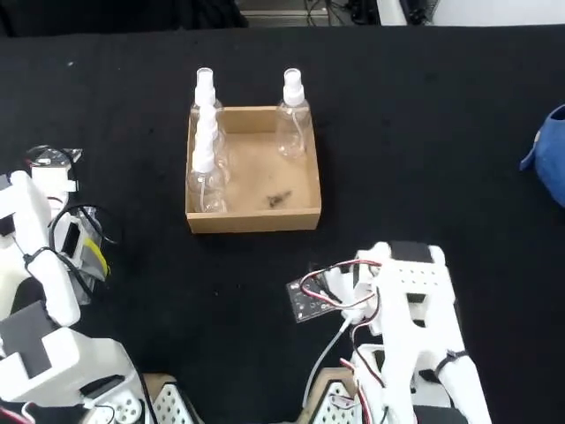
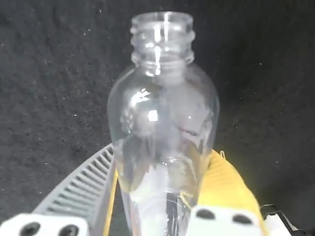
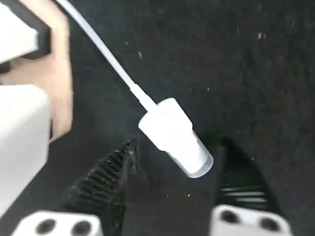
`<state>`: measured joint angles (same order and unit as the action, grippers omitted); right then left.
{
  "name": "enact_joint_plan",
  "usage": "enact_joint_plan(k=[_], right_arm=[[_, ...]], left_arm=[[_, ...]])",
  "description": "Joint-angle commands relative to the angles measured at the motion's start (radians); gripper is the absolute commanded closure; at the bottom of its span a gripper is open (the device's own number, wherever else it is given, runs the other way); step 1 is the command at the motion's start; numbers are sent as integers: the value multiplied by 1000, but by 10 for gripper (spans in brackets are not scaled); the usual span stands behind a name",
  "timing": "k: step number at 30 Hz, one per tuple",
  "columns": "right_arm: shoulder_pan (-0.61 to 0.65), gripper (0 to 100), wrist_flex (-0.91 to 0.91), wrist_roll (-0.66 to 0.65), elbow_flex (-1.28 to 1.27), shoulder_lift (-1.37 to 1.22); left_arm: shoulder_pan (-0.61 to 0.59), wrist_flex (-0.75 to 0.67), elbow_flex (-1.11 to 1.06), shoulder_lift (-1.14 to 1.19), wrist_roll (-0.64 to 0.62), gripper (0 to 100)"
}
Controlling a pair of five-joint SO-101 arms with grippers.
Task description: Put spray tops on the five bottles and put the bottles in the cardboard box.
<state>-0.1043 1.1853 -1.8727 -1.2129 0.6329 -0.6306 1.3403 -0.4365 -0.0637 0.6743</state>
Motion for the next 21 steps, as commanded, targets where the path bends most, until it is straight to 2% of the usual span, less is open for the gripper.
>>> enact_joint_plan(k=[1, 4, 7, 10, 16, 21], right_arm=[[-40, 930, -83, 9, -71, -1], [-40, 986, -121, 46, -88, -1], [-35, 988, -115, 181, -47, 1], [-49, 987, -43, 259, 41, 1], [-213, 987, 55, 427, 282, -8], [-353, 987, 64, 489, 331, -8]], left_arm=[[13, -2, 15, -57, -8, 970], [13, -2, 16, -57, -8, 970], [13, -2, 16, -57, -8, 970], [13, -2, 15, -57, -8, 970], [12, -2, 13, -77, -6, 970], [4, -2, -33, -244, -11, 970]])
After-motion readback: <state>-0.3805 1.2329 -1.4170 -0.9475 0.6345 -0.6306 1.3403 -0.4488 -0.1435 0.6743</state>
